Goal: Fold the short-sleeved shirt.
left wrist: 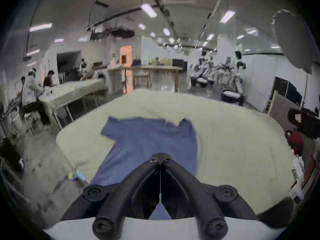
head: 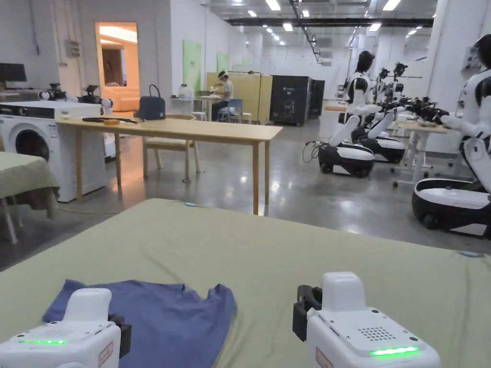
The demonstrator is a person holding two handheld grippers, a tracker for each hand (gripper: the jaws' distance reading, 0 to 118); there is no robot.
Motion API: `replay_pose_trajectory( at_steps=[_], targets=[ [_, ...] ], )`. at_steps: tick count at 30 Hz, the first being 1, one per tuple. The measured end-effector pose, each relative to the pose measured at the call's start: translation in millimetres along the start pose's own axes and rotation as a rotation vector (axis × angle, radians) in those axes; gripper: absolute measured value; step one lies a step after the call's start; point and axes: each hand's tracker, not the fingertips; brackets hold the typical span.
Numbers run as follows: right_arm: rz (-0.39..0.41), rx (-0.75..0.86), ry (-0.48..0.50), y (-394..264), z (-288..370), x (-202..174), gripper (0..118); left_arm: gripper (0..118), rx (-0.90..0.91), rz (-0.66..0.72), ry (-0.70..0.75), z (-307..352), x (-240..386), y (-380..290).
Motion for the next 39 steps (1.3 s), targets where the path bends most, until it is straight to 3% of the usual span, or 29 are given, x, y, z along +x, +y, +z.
replay_pose_trajectory(
  at_steps=[6, 7, 8, 9, 10, 12, 18, 22, 23, 24, 25, 27, 28, 29, 34, 39],
  targets=[
    [0.013, -0.052, 0.020, -18.0, -35.5, -17.5, 1, 1, -0.132, -0.002, -0.063, -64.3, -38.0, -15.3],
    [0.019, -0.063, 0.013, -21.2, -40.3, -17.1, 1, 10, -0.148, 0.001, -0.081, -79.5, -37.9, -13.8],
    [0.021, -0.072, 0.003, -24.2, -44.6, -14.7, 1, 28, -0.160, -0.001, -0.088, -95.4, -36.9, -11.1],
    [0.022, -0.082, -0.005, -27.3, -48.9, -12.2, 1, 79, -0.169, -0.016, -0.088, -106.7, -30.1, -9.4],
    [0.021, -0.095, -0.020, -30.7, -53.5, -9.0, 1, 118, -0.223, -0.044, -0.090, -127.5, -25.0, -6.8],
    [0.020, -0.120, -0.049, -36.2, -61.7, -0.8, 1, 117, -0.203, -0.042, -0.108, -160.2, -16.6, 2.7],
    [-0.030, -0.172, -0.145, -54.7, -79.8, 26.2, 1, 118, -0.387, -0.102, -0.103, -260.2, 23.3, 0.2],
    [-0.033, -0.209, -0.179, -62.7, -84.5, 34.1, 1, 99, -0.491, -0.220, -0.078, -306.4, 37.8, -30.9],
    [-0.029, -0.213, -0.185, -63.3, -82.9, 34.3, 1, 82, -0.406, -0.177, -0.119, -304.9, 35.8, -30.3],
    [-0.024, -0.214, -0.192, -63.8, -80.3, 34.8, 1, 31, -0.406, -0.129, -0.112, -300.6, 30.4, -29.0],
    [-0.022, -0.212, -0.195, -64.2, -77.5, 35.8, 1, 4, -0.327, -0.142, -0.092, -272.6, 29.1, -19.1],
    [-0.035, -0.215, -0.210, -63.2, -75.6, 38.6, 1, 3, -0.287, -0.151, -0.052, -254.1, 21.3, -14.5],
    [-0.055, -0.214, -0.208, -62.3, -73.4, 41.4, 1, 3, -0.358, -0.127, -0.151, -247.2, 20.4, -15.1],
    [-0.072, -0.211, -0.207, -60.6, -70.6, 43.4, 1, 3, -0.480, -0.088, -0.153, -275.4, 12.1, -15.7],
    [-0.100, -0.172, -0.235, -51.0, -40.6, 54.0, 1, 3, -0.285, -0.054, -0.254, -249.4, 28.0, 22.2],
    [-0.125, -0.117, -0.305, -41.0, 7.9, 80.9, 1, 3, -0.164, -0.080, -0.447, -207.5, 90.5, 62.0]
  ],
)
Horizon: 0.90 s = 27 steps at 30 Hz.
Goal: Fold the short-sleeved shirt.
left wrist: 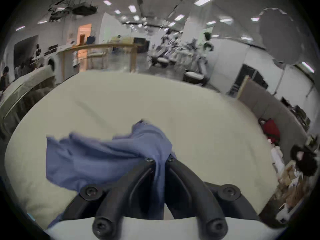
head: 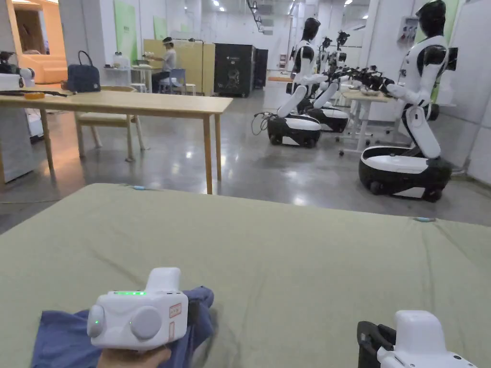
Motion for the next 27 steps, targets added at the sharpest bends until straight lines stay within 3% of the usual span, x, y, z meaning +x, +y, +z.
replay_pose_trajectory(
  at_steps=[6, 10, 13, 16, 20, 21, 22, 25, 26, 27],
  targets=[
    [-0.033, 0.058, -0.129, 8.1, 53.5, 68.4, 1, 3, 0.088, -0.102, -0.271, 4.9, 146.0, 16.9],
    [-0.041, 0.061, -0.196, 5.4, 77.3, 113.7, 1, 3, 0.042, -0.209, -0.393, -10.6, 240.9, 7.9],
    [-0.046, 0.055, -0.252, -3.3, 87.7, 145.3, 1, 3, -0.092, -0.324, -0.373, -47.6, 299.0, -21.3],
    [-0.067, 0.038, -0.291, -14.0, 91.8, 174.1, 1, 3, -0.263, -0.439, -0.241, -89.7, 344.5, -78.8],
    [-0.098, 0.016, -0.295, -25.6, 90.8, 201.3, 1, 9, -0.311, -0.411, -0.200, -122.4, 358.5, -124.5],
    [-0.102, 0.010, -0.291, -27.5, 88.7, 205.9, 1, 24, -0.295, -0.410, -0.192, -122.5, 359.7, -128.4],
    [-0.102, 0.000, -0.282, -28.8, 86.8, 208.3, 1, 54, -0.271, -0.419, -0.182, -120.2, 360.4, -127.6],
    [-0.098, -0.016, -0.249, -30.6, 81.3, 207.3, 1, 95, -0.190, -0.425, -0.137, -98.5, 356.4, -118.9],
    [-0.093, -0.020, -0.244, -30.8, 79.6, 204.9, 1, 116, -0.143, -0.418, -0.135, -92.1, 349.5, -108.8],
    [-0.084, -0.023, -0.239, -30.9, 78.0, 201.7, 1, 116, -0.075, -0.422, -0.139, -74.9, 341.6, -101.5]
  ],
)
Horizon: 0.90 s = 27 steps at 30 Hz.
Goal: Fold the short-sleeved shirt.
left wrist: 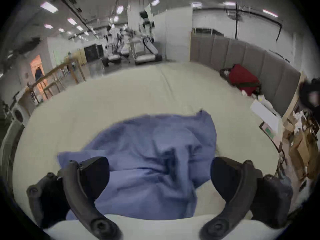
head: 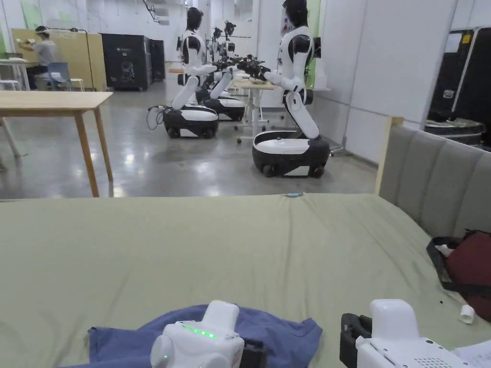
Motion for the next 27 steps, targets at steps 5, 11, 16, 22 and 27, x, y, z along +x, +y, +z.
replay_pose_trajectory(
  at_steps=[5, 11, 16, 22, 27],
  targets=[
    [0.031, -0.004, 0.055, -0.6, -3.5, -26.7, 1, 115, 0.182, 0.046, 0.145, 114.9, -63.1, -11.2],
    [0.015, -0.021, 0.127, -9.2, -9.9, -65.4, 1, 29, 0.095, 0.097, 0.268, 196.8, -141.3, -68.1],
    [0.017, -0.041, 0.169, -13.6, -12.4, -90.2, 1, 0, 0.064, 0.193, 0.303, 192.5, -186.9, -89.6],
    [0.032, -0.056, 0.170, -15.8, -20.3, -94.8, 1, 0, -0.056, 0.328, 0.332, 161.9, -258.4, -102.0],
    [0.018, -0.075, 0.153, -17.4, -35.7, -86.6, 1, 81, -0.149, 0.335, 0.400, 109.3, -296.8, -111.9]
  ],
)
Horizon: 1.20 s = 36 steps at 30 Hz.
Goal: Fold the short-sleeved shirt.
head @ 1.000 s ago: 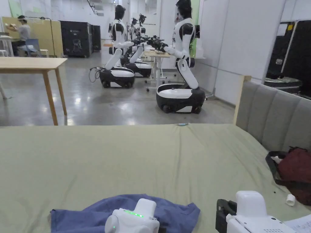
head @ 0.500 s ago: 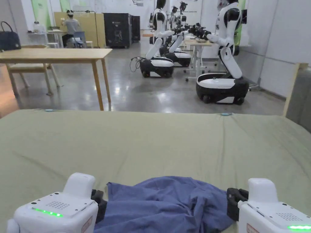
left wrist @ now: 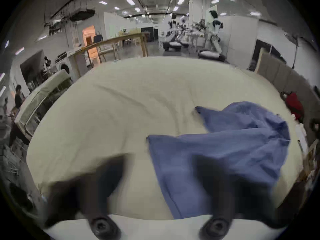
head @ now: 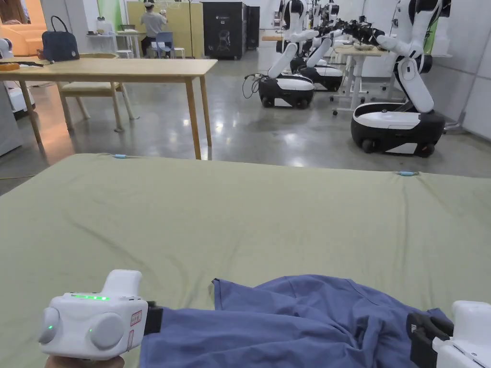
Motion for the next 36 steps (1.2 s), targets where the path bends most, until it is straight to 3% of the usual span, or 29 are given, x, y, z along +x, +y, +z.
replay_pose_trajectory(
  at_steps=[2, 3, 8, 11, 12, 13, 14, 15, 16, 17, 18, 24, 25, 26, 27, 28, 30, 31, 32, 36],
  targets=[
    [0.001, -0.007, -0.019, 0.0, -5.6, 6.4, 1, 118, -0.014, 0.001, 0.061, -27.4, -5.9, 2.2],
    [-0.003, -0.010, -0.024, 0.2, -8.0, 11.1, 1, 113, -0.021, 0.002, 0.027, -37.1, -10.1, 11.3],
    [-0.022, -0.041, -0.083, -1.6, -22.1, 39.7, 1, 112, -0.142, 0.012, 0.078, -88.9, 5.8, 17.2],
    [-0.027, -0.102, -0.169, -2.0, -38.7, 65.0, 1, 89, -0.209, -0.032, 0.022, -101.5, 17.1, 17.3],
    [-0.034, -0.120, -0.200, -1.6, -46.4, 74.1, 1, 68, -0.183, -0.044, 0.026, -77.3, 31.7, 19.9],
    [-0.039, -0.139, -0.230, -0.9, -56.6, 84.9, 2, 28, -0.138, -0.075, 0.021, -60.9, 41.0, 22.3],
    [-0.045, -0.139, -0.242, -0.1, -68.1, 95.6, 6, 0, -0.092, -0.105, 0.017, -45.3, 49.5, 24.3],
    [-0.050, -0.138, -0.241, 0.8, -81.3, 106.1, 21, 0, -0.064, -0.098, 0.001, -31.1, 56.9, 23.7],
    [-0.063, -0.154, -0.247, 3.1, -95.9, 116.3, 51, 0, -0.085, -0.113, -0.011, -38.0, 50.2, 27.4],
    [-0.087, -0.181, -0.237, 6.1, -113.0, 126.5, 90, 0, -0.073, -0.127, -0.026, -36.4, 47.7, 30.9],
    [-0.105, -0.230, -0.225, 8.7, -131.6, 135.4, 118, 0, -0.049, -0.120, -0.031, -30.0, 48.1, 33.1],
    [-0.114, -0.340, -0.249, 10.7, -216.5, 157.7, 115, 0, -0.014, -0.118, -0.054, -21.9, 44.2, 34.2],
    [-0.107, -0.356, -0.264, 7.9, -224.7, 158.1, 106, 0, -0.013, -0.118, -0.050, -21.9, 44.8, 33.6],
    [-0.106, -0.385, -0.276, 3.7, -230.7, 157.6, 78, 0, -0.016, -0.122, -0.043, -24.0, 43.5, 34.1],
    [-0.108, -0.437, -0.266, -1.4, -234.8, 156.4, 39, 0, -0.020, -0.125, -0.041, -26.2, 42.2, 34.4],
    [-0.098, -0.466, -0.253, -5.4, -234.4, 151.3, 29, 0, -0.015, -0.132, -0.033, -23.5, 45.6, 32.1],
    [-0.048, -0.435, -0.279, -10.6, -222.8, 134.1, 25, 0, -0.025, -0.134, -0.029, -25.9, 45.0, 30.7],
    [-0.061, -0.424, -0.262, -8.9, -216.5, 127.4, 20, 0, -0.025, -0.135, -0.028, -26.5, 44.9, 30.2],
    [-0.101, -0.449, -0.211, -7.1, -214.1, 126.6, 8, 0, -0.025, -0.140, -0.028, -25.2, 45.4, 29.3],
    [-0.172, -0.367, -0.192, 16.7, -189.5, 135.2, 7, 0, -0.006, -0.160, -0.014, -19.8, 42.9, 34.0]
  ],
)
